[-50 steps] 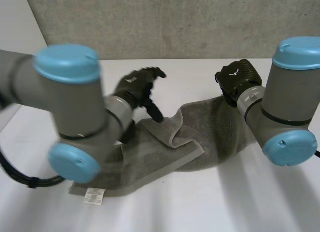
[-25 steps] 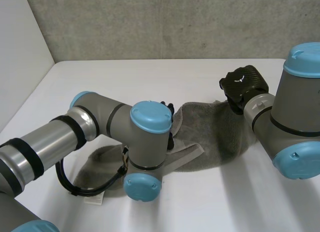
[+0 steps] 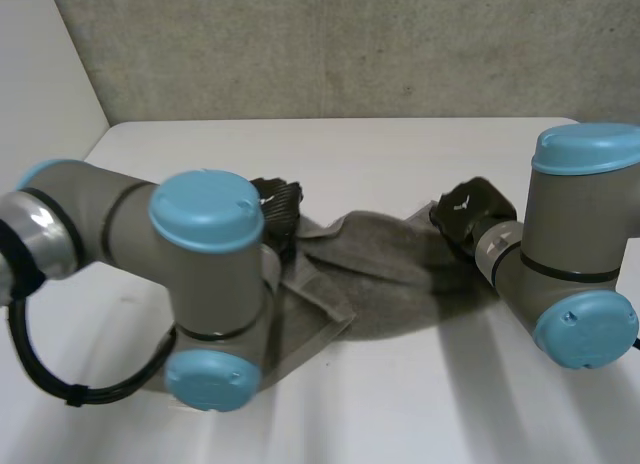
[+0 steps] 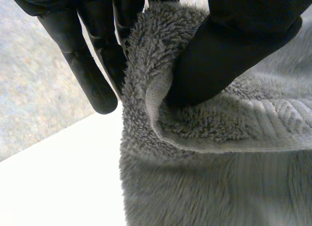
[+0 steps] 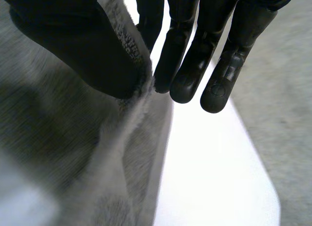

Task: Fold the laundry

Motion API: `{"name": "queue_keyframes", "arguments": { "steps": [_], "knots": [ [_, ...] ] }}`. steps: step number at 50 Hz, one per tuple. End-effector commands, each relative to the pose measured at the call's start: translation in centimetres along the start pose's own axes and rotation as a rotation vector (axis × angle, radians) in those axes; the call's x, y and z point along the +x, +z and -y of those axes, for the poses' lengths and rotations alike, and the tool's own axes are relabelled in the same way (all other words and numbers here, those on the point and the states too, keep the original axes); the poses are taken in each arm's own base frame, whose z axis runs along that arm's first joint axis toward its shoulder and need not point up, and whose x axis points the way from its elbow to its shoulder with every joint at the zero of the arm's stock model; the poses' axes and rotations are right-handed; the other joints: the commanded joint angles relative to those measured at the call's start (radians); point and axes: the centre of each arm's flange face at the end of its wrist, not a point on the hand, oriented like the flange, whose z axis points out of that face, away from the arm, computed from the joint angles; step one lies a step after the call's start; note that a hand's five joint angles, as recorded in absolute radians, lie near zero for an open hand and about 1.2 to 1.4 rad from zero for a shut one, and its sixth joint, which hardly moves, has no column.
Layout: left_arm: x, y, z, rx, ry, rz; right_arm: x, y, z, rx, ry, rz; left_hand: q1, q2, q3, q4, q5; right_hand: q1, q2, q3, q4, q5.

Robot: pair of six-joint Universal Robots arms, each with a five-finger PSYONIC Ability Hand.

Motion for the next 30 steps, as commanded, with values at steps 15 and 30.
{"name": "queue_keyframes", "arguments": {
  "steps": [15,30],
  "knots": [
    [-7.2,6.5,3.8,-0.012,0.405,0.004,4.0,4.9,4.0,0.172,-0.134,-0.188,0.222,0.192,0.196,0.189,0.205,0.419,0.213,0.205,0.2,0.218],
    [-8.9,5.8,19.5,0.823,0.509,0.225,13.9,0.9,13.2,0.672,-0.022,-0.776,0.222,0.192,0.196,0.189,0.205,0.419,0.213,0.205,0.2,0.218]
  ]
}}
